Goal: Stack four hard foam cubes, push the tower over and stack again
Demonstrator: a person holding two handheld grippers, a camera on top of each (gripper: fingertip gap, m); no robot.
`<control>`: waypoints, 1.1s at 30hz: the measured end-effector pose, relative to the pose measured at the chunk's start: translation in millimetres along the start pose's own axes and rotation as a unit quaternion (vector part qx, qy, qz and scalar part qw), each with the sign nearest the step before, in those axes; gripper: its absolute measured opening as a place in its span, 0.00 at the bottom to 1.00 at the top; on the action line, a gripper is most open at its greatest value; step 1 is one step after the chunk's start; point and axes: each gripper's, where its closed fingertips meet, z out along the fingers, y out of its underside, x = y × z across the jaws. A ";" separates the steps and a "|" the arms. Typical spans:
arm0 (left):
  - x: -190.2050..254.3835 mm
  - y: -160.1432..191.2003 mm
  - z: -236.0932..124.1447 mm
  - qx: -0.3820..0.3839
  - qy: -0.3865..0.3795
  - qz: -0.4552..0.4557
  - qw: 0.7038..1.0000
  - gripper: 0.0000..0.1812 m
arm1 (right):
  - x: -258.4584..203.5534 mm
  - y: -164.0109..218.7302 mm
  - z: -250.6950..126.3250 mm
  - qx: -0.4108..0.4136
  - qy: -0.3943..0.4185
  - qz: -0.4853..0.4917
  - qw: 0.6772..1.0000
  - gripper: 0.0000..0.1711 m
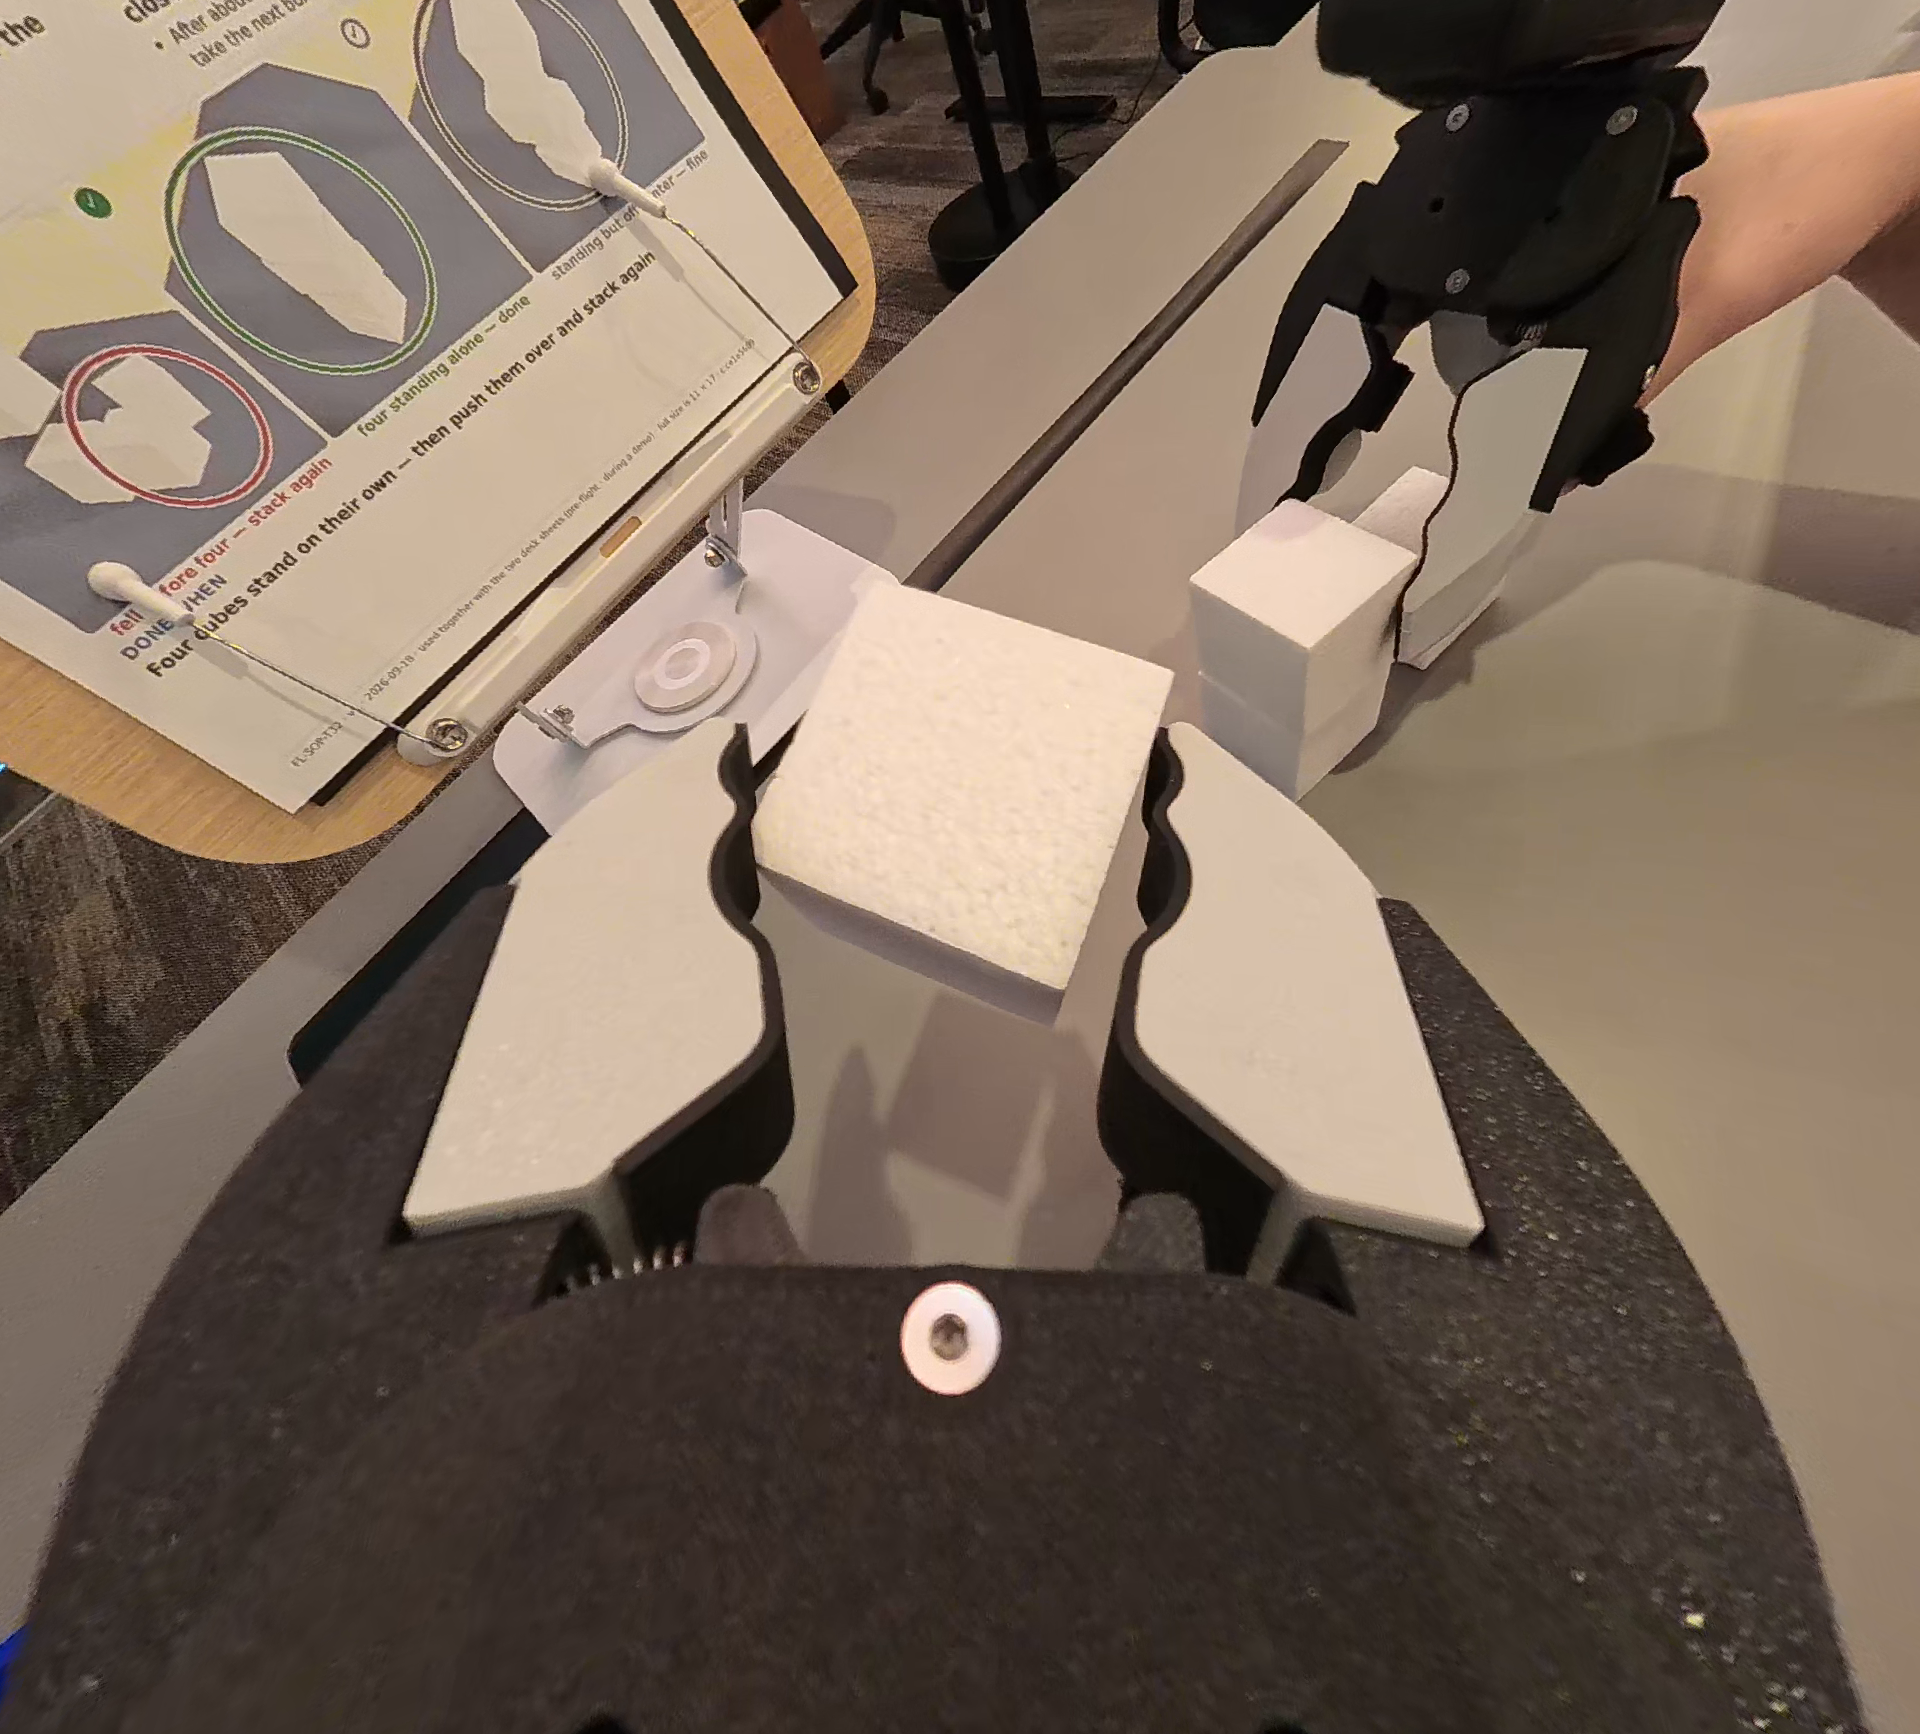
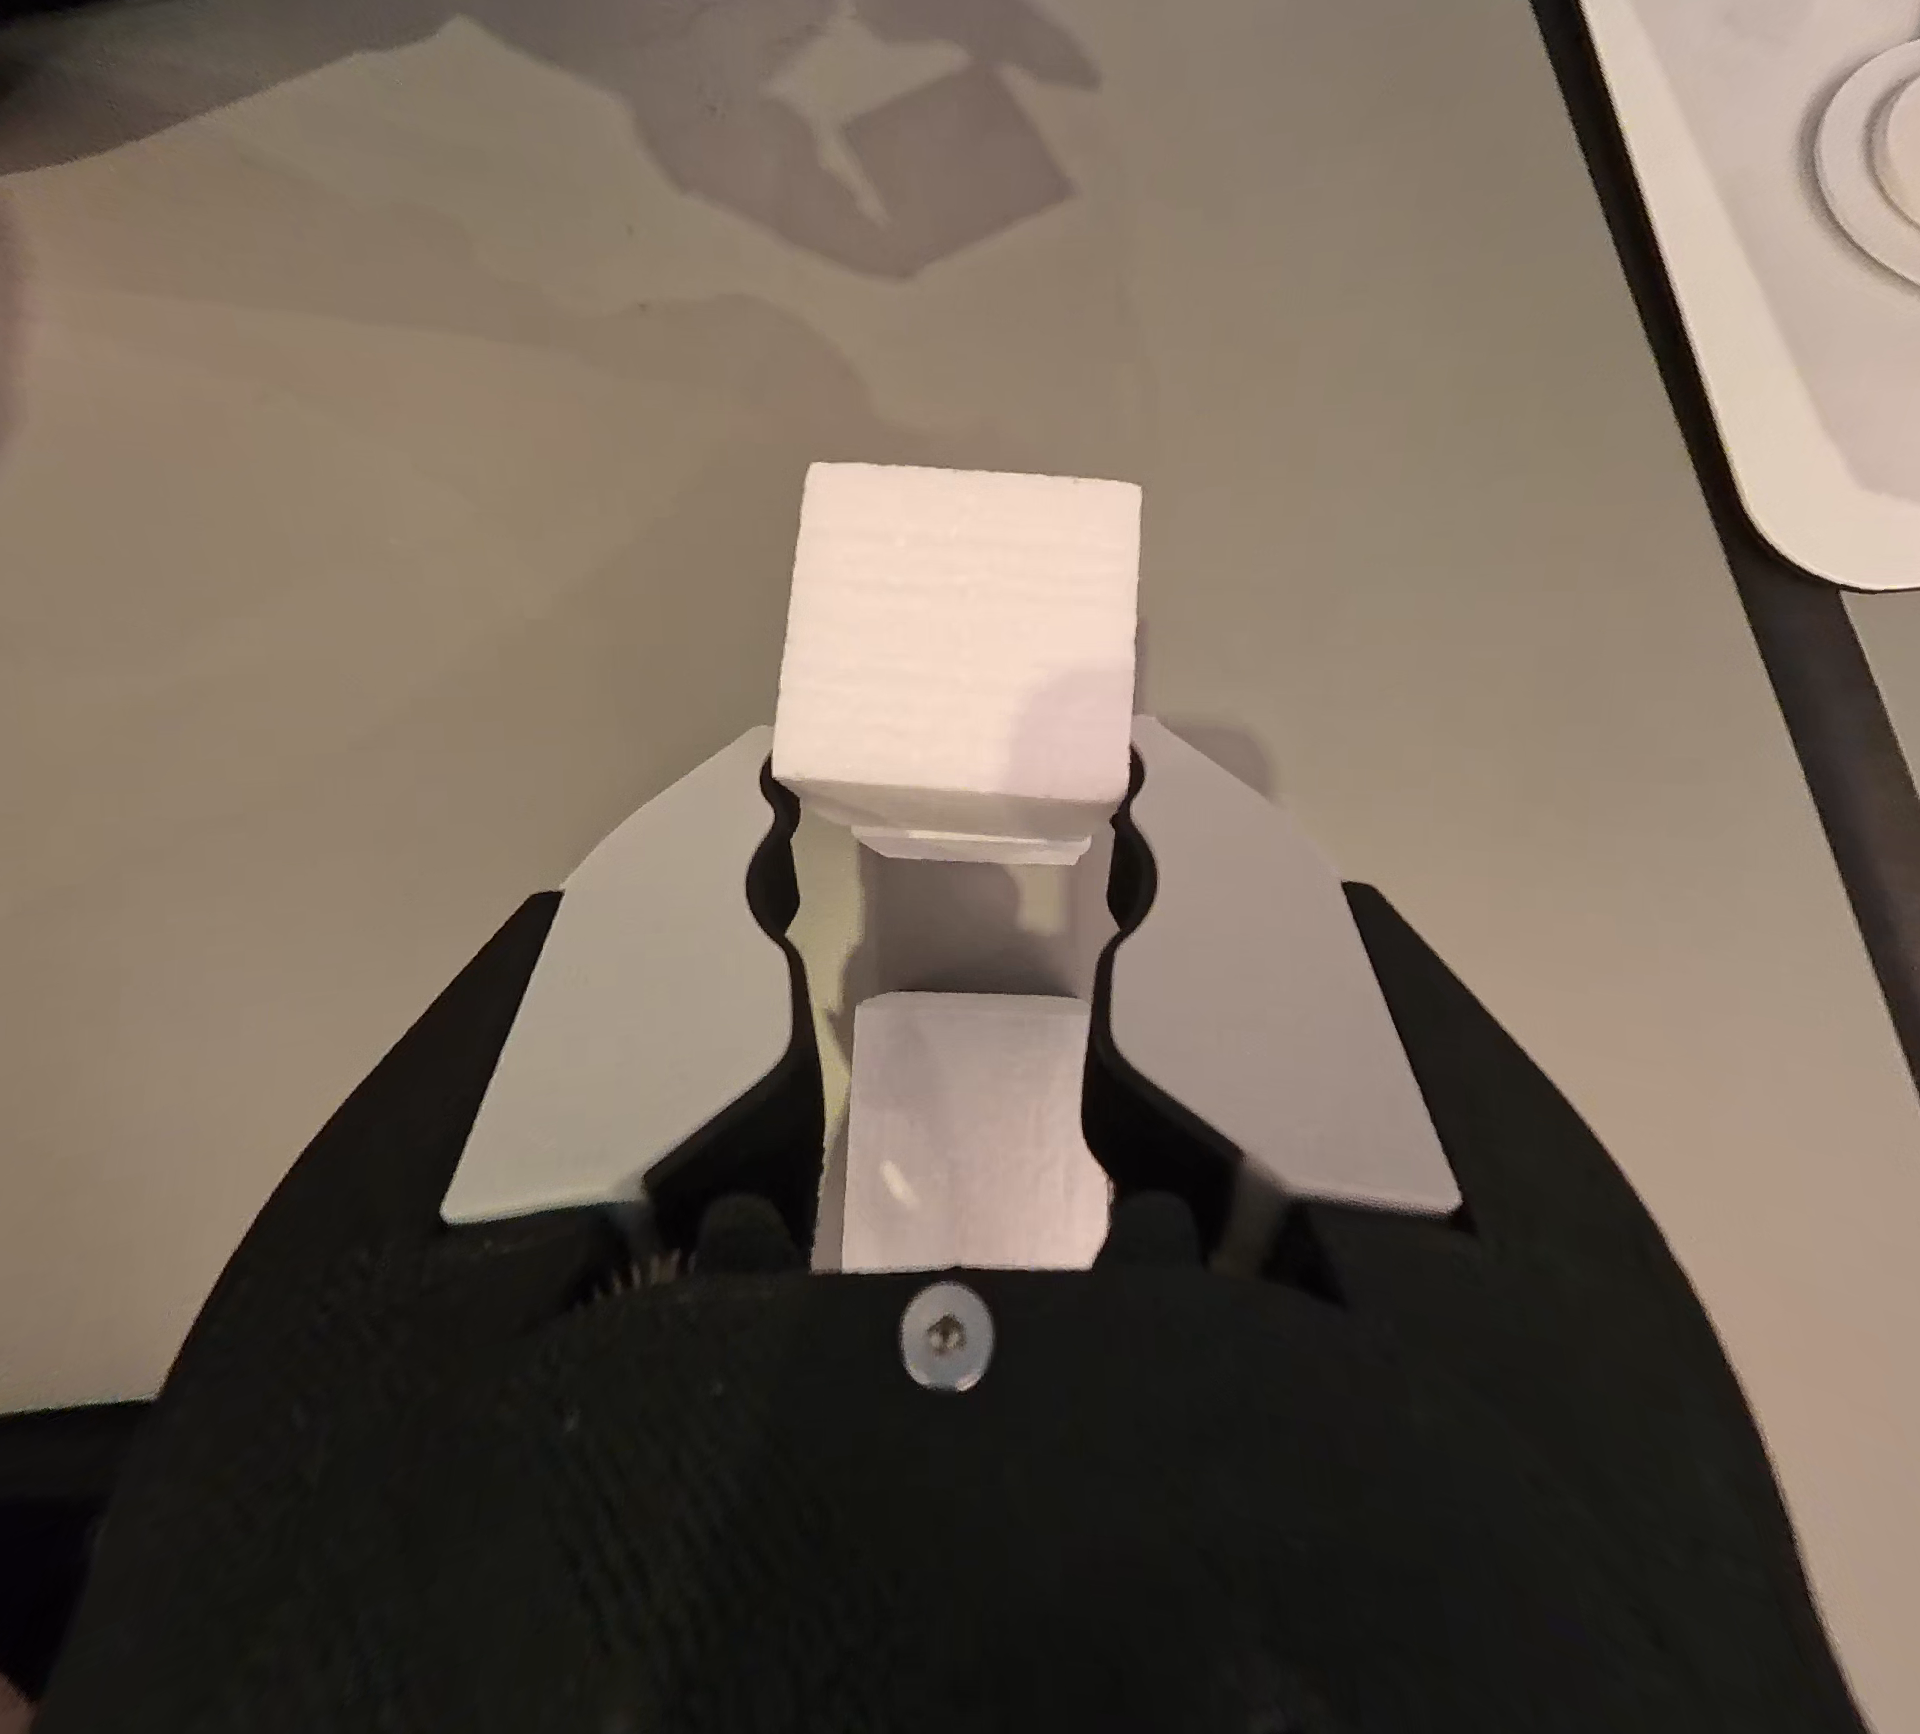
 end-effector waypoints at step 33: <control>112.3 -20.8 116.8 -0.025 0.250 0.014 0.968 0.40 | 0.2 -3.8 -113.0 0.209 0.000 0.057 0.976 0.44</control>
